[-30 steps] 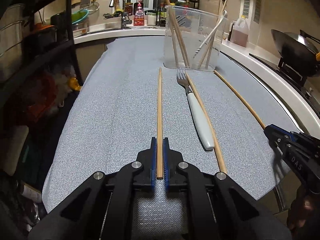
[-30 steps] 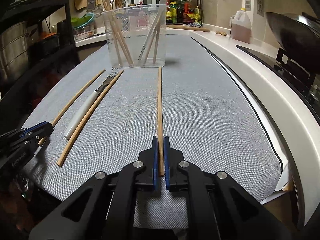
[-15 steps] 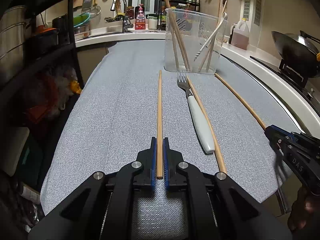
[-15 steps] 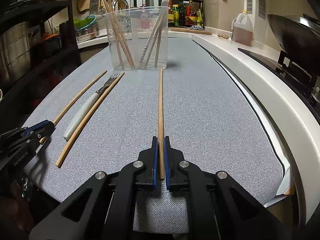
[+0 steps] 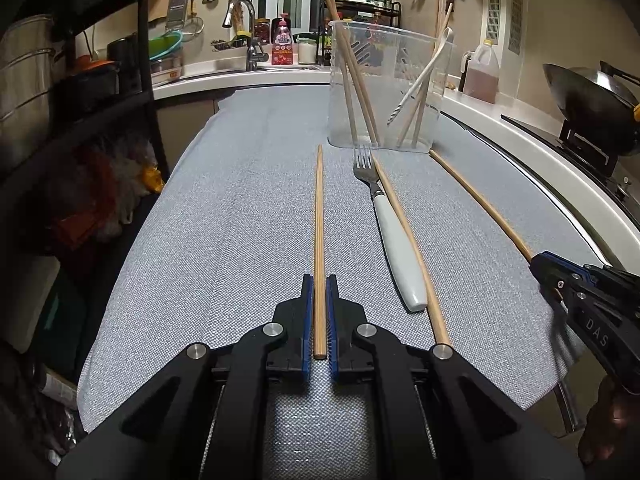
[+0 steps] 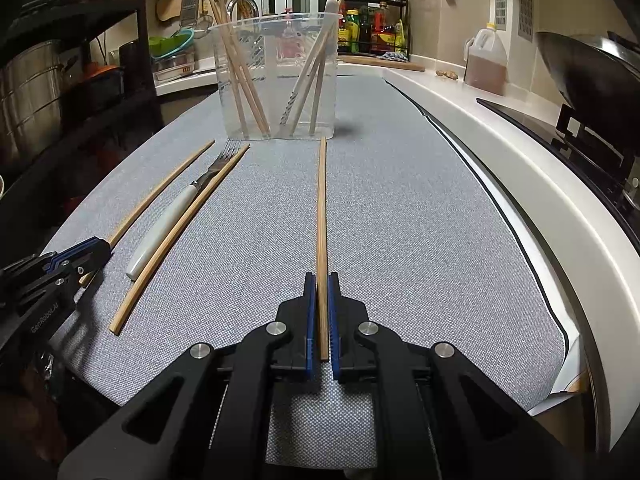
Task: Organize utensils
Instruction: 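Lift both held chopsticks upright and carry them over the clear container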
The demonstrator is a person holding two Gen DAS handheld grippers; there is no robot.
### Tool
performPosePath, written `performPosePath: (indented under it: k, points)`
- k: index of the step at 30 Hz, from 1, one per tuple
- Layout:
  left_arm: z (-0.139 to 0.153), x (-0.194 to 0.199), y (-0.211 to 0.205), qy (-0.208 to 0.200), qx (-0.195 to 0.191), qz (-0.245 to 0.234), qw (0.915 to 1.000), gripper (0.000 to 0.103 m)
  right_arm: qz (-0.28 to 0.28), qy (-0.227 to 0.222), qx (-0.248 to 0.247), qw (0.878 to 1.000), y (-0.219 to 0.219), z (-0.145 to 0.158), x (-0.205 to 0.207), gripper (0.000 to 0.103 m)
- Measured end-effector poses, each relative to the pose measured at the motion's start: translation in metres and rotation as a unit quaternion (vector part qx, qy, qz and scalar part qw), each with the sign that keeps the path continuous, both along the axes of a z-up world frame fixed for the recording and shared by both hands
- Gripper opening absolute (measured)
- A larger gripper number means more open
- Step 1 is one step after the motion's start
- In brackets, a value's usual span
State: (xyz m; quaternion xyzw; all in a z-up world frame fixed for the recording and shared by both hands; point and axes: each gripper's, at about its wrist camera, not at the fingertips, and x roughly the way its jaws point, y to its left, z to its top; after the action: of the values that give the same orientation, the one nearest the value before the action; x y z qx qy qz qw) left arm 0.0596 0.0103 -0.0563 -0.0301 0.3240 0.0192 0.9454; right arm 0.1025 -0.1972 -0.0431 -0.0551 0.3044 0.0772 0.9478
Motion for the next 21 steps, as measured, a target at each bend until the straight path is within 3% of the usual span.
performPosePath:
  k: [12, 21]
  points:
    - [0.002, -0.001, -0.001, 0.0, -0.004, 0.001, 1.0, 0.006, 0.002, 0.006, 0.006, 1.0, -0.001, 0.004, 0.0, 0.005]
    - [0.032, -0.022, 0.0, -0.05, -0.015, -0.006, 0.9986, 0.006, 0.01, -0.053, 0.014, 0.998, -0.002, 0.051, -0.024, 0.005]
